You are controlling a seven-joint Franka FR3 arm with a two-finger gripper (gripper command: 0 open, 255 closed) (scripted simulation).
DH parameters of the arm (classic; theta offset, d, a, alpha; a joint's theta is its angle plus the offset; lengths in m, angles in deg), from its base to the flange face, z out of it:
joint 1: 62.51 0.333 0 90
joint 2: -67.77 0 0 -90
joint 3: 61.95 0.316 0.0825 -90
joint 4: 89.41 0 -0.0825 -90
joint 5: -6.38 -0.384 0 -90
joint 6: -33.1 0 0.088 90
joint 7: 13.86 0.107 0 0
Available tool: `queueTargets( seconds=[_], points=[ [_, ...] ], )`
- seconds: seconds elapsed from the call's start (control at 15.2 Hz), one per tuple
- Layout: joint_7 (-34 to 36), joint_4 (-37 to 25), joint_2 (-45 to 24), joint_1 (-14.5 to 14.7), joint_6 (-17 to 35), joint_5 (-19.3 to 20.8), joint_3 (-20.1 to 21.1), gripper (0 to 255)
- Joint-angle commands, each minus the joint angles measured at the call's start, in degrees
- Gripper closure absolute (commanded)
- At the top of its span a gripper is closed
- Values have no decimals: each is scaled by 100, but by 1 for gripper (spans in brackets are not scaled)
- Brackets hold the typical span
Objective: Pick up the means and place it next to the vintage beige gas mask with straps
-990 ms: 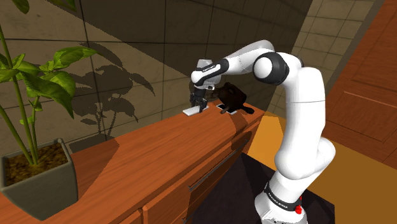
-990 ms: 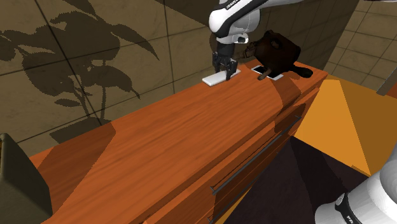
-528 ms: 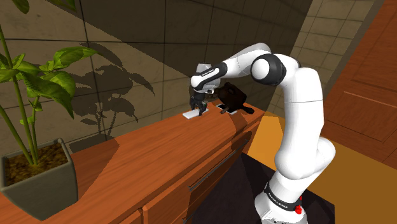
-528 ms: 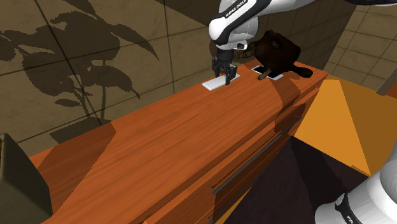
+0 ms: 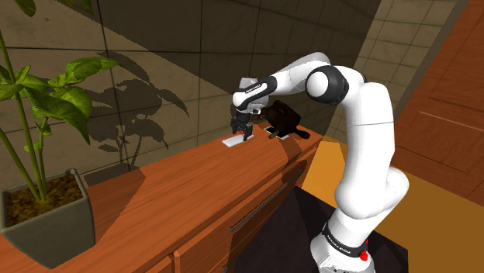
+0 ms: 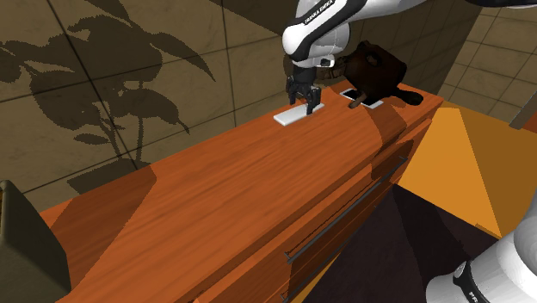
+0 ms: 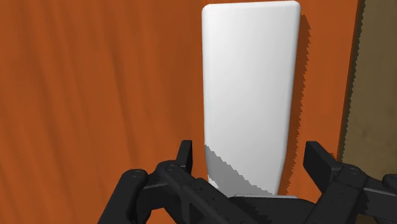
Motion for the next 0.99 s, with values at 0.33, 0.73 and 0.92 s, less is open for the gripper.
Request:
queueTargets(
  seconds=[0.33, 0.73, 0.92],
  points=[
    [-16, -160, 292, -12, -451, -26, 14, 0],
    [-20, -215, 360, -14, -573, -32, 17, 0],
    [-20, -215, 360, -14, -573, -32, 17, 0]
  ],
)
